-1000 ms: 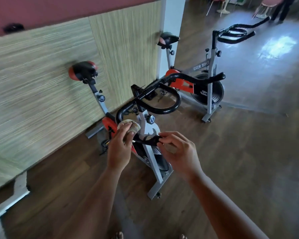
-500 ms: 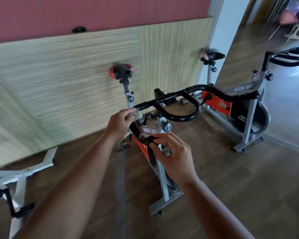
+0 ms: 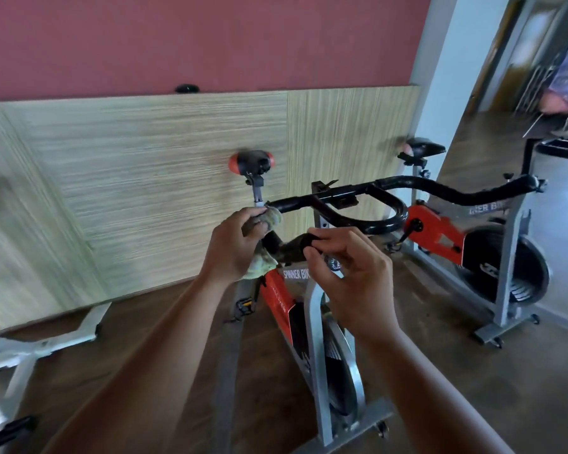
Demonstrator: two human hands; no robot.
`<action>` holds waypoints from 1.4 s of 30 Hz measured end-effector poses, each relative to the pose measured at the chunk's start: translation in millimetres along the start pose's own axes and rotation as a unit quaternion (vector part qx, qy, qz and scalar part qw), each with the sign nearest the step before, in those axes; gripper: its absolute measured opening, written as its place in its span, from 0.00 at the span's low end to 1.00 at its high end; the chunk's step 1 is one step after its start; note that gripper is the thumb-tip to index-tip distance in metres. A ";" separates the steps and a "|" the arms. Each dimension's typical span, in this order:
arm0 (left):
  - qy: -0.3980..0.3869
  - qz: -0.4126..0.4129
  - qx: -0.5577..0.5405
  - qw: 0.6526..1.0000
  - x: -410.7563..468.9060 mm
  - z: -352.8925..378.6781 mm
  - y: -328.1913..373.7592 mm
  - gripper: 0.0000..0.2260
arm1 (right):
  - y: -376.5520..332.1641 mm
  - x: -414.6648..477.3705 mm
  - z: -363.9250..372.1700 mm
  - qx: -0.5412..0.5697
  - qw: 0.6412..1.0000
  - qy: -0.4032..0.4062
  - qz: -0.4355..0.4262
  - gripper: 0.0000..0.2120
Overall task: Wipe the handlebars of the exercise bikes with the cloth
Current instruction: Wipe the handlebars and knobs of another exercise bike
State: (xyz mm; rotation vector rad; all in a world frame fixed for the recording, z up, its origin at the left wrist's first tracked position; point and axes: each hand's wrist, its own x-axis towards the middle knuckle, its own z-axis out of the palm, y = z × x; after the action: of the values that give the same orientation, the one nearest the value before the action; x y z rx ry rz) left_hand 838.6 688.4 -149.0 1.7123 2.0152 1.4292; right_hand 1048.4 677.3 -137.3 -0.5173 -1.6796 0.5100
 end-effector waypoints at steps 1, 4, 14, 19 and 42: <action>0.008 0.005 -0.001 1.000 -1.1 1.7 -1.8 0.14 | 2.2 0.0 0.4 0.007 1.000 0.001 -0.006 0.05; 0.036 0.025 -0.008 0.999 -6.7 7.7 -7.3 0.14 | 9.3 -2.2 3.3 0.037 0.999 0.005 -0.035 0.06; 0.173 0.138 -0.185 0.958 -49.0 40.2 -27.2 0.11 | 31.3 -15.5 15.8 0.219 0.974 0.024 -0.059 0.05; 0.243 0.172 -0.256 0.920 -75.0 55.1 -28.1 0.09 | 45.7 -9.5 17.0 0.222 0.970 0.019 -0.094 0.06; 0.343 0.416 0.004 0.842 -67.1 68.3 -26.3 0.10 | 47.4 -9.8 14.6 0.229 0.968 -0.001 -0.097 0.07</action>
State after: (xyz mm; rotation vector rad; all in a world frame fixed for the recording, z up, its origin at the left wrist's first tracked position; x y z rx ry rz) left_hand 886.5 673.6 -234.7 2.5002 1.4816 2.6084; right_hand 1038.2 708.8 -175.5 -0.0140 -1.5280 0.7267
